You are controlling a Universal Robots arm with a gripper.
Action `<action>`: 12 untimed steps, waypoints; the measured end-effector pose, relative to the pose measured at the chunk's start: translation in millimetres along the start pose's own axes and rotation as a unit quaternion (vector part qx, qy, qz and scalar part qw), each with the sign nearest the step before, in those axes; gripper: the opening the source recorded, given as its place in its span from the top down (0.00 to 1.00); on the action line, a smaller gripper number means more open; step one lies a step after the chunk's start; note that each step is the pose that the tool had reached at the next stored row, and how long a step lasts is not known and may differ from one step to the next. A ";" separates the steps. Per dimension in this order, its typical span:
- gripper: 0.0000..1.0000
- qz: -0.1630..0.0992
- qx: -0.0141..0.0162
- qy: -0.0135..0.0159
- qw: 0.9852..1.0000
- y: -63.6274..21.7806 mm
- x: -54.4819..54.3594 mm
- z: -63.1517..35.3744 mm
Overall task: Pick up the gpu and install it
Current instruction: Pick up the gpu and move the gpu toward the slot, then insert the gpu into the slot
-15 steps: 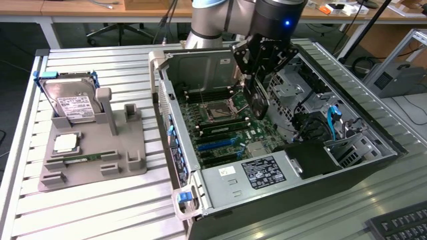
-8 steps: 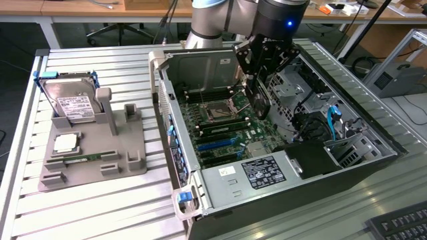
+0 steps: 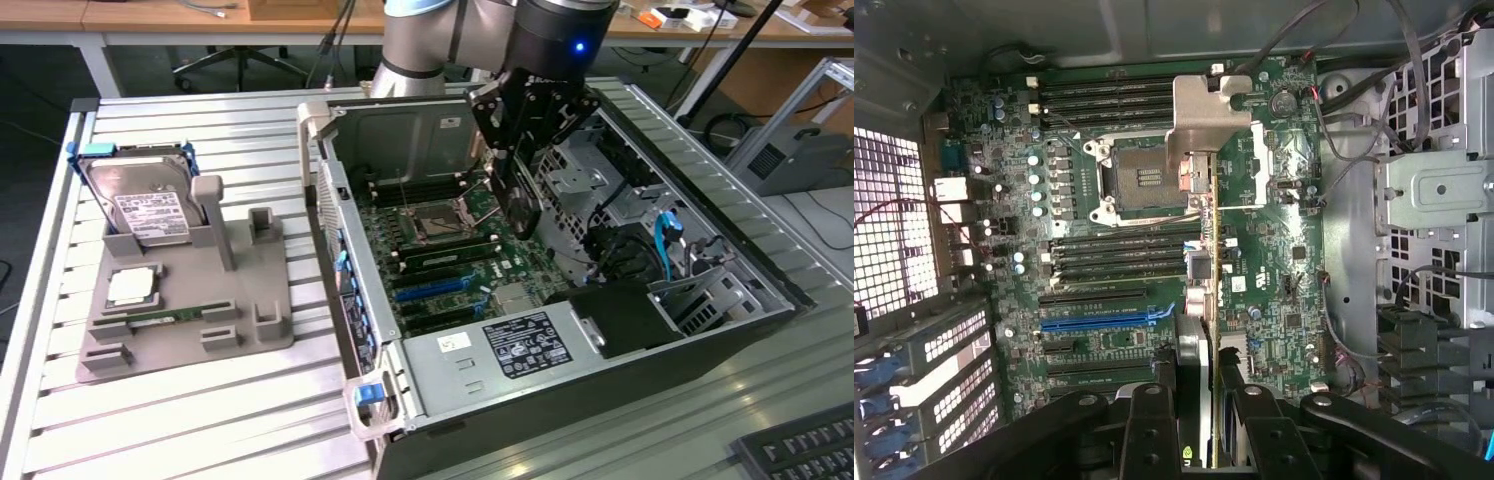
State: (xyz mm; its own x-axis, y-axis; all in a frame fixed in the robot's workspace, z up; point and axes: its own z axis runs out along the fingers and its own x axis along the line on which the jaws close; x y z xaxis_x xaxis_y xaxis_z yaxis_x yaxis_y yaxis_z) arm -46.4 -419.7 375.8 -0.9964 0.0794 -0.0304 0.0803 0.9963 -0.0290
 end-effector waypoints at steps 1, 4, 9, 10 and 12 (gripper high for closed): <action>0.73 0.000 0.000 0.000 1.000 0.0 0.0 0.0; 0.73 0.000 0.000 0.000 1.000 0.0 0.0 0.0; 0.73 -0.004 0.000 0.000 1.000 0.0 0.0 0.0; 0.73 -0.008 0.000 0.000 1.000 0.0 0.0 0.0; 0.73 -0.017 -0.001 0.000 1.000 0.0 0.0 0.0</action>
State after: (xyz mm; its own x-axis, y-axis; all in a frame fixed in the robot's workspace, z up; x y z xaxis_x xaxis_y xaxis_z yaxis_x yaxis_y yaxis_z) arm -46.4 -419.7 375.8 -0.9985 0.0460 -0.0304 0.0469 0.9985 -0.0289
